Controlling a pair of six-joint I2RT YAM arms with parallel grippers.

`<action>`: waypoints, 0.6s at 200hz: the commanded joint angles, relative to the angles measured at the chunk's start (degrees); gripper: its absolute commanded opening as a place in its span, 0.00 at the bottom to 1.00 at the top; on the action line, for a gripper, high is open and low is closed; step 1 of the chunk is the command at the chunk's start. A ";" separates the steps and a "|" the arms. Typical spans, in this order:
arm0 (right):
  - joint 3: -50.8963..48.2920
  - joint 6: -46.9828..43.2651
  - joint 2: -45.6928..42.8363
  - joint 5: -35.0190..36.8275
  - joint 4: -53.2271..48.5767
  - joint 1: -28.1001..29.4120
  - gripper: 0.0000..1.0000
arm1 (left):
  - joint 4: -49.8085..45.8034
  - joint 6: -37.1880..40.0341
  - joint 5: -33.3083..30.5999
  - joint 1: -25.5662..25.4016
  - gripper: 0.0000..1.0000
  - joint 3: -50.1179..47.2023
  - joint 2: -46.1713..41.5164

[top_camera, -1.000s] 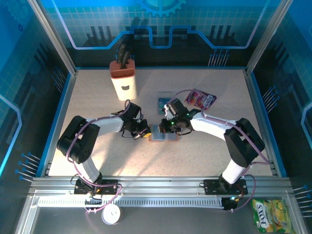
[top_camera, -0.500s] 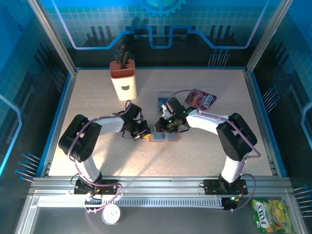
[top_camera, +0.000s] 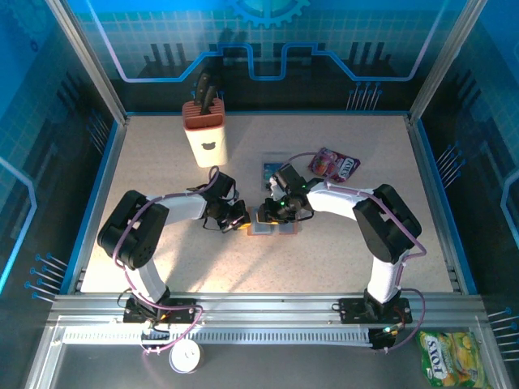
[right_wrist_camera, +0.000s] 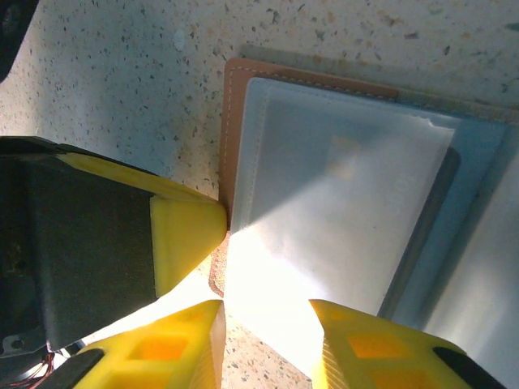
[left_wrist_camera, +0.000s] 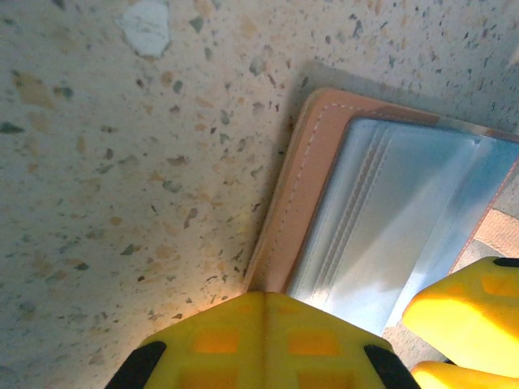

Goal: Take the credit cards out of the card holder

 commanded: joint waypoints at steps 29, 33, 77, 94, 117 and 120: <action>2.30 0.06 2.54 -1.23 -1.31 -0.87 0.34 | -4.37 1.61 -2.55 -0.30 0.04 1.18 0.28; 2.32 0.03 2.60 -1.15 -1.42 -0.95 0.35 | -4.45 1.63 -2.57 -0.30 0.04 1.18 0.23; 1.97 -0.52 2.26 0.68 -3.20 -1.56 0.36 | -4.81 1.83 -2.82 -0.25 0.05 1.25 0.34; 1.48 -0.55 1.88 1.23 -3.48 -1.88 0.36 | -5.08 1.87 -2.84 -0.30 0.04 1.38 0.54; 0.77 -0.71 1.32 1.74 -3.66 -2.27 0.36 | -5.16 1.96 -2.94 -0.25 0.04 1.42 0.63; 0.68 -0.71 1.16 1.75 -3.69 -2.28 0.36 | -5.16 1.96 -2.91 -0.28 0.04 1.34 0.61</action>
